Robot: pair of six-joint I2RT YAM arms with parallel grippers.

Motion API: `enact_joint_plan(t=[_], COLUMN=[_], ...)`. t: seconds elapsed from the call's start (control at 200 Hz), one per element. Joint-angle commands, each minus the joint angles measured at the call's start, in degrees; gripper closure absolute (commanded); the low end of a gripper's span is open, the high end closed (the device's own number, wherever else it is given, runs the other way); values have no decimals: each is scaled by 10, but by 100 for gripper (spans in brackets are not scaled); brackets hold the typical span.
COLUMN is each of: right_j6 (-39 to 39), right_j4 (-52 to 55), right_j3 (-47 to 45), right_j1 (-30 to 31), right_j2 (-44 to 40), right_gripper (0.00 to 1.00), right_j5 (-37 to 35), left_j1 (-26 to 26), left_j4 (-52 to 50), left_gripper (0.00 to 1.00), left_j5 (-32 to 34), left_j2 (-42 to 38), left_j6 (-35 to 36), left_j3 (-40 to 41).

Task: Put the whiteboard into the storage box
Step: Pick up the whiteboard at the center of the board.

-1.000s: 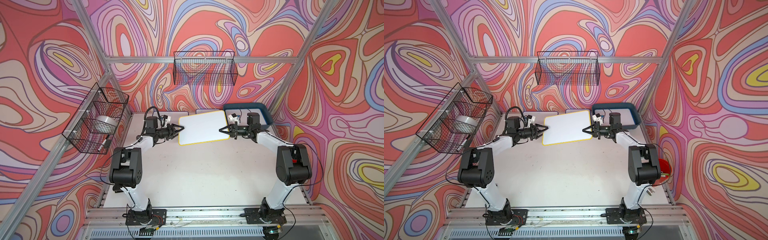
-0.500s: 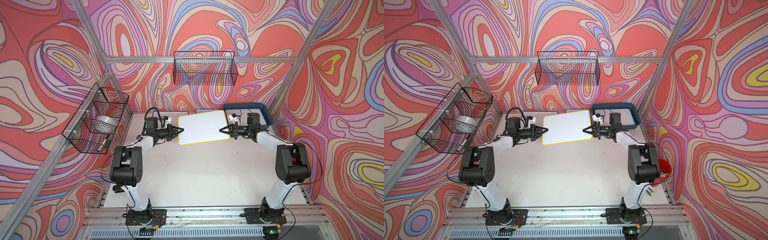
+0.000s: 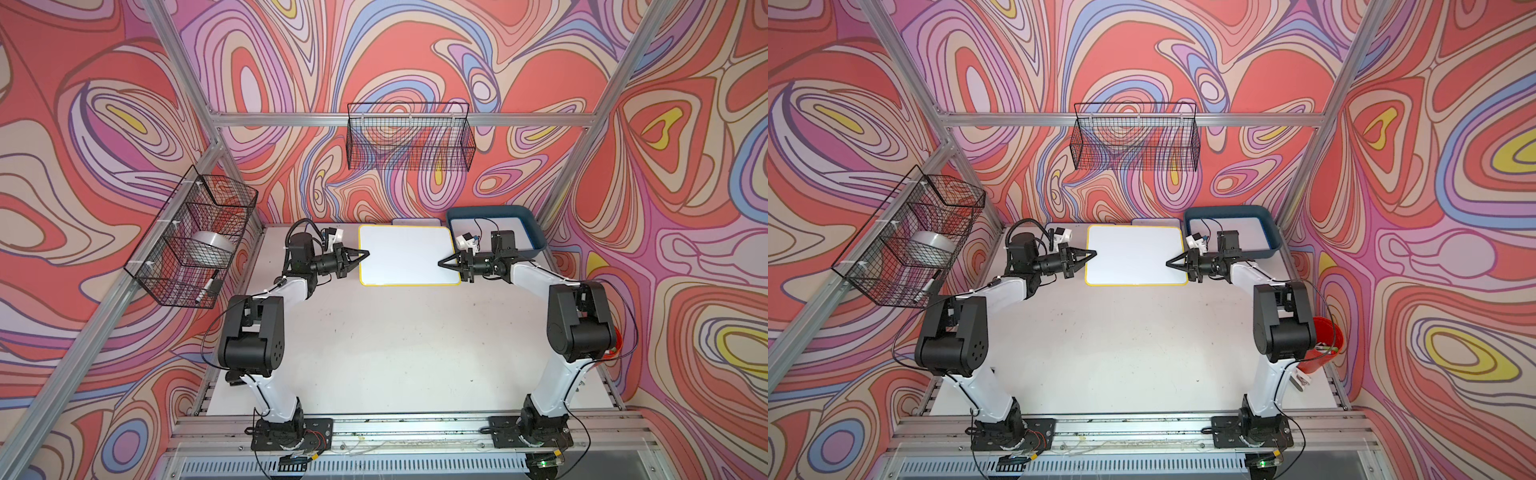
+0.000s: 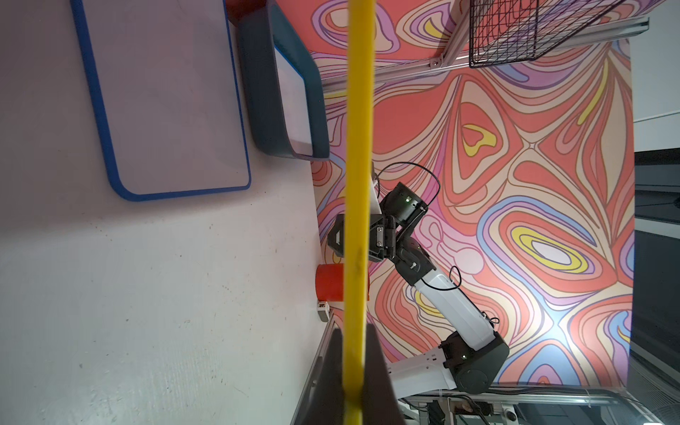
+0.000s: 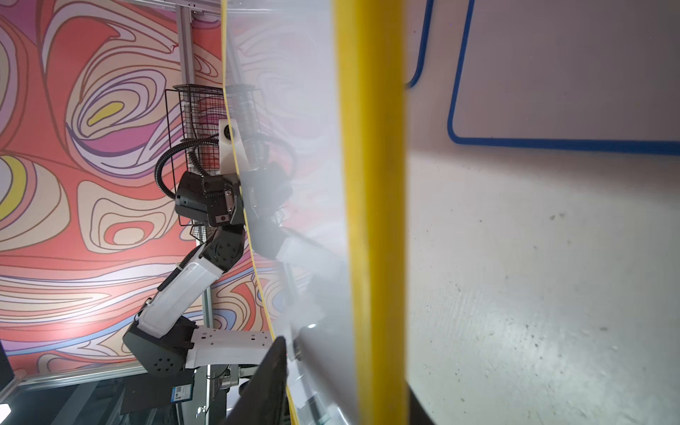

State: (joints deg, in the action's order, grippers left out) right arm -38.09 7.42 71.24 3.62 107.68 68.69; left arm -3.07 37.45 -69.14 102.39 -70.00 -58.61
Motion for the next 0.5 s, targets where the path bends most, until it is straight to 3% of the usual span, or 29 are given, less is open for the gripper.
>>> enact_joint_plan(t=[0.0, 0.18, 0.496], right_j6=[19, 52, 75], right_j4=[15, 75, 101], right_j3=[5, -1, -21], right_j1=[-10, -32, -49], right_j2=[-15, -32, -87], right_gripper=[59, 59, 58], right_j5=[-45, -129, -227], left_j1=[-1, 1, -16], left_j4=[215, 316, 319], left_gripper=[100, 100, 100], left_j5=[0, 38, 152], left_j2=[23, 58, 73], left_j6=[-122, -195, -195], left_j3=[13, 30, 38])
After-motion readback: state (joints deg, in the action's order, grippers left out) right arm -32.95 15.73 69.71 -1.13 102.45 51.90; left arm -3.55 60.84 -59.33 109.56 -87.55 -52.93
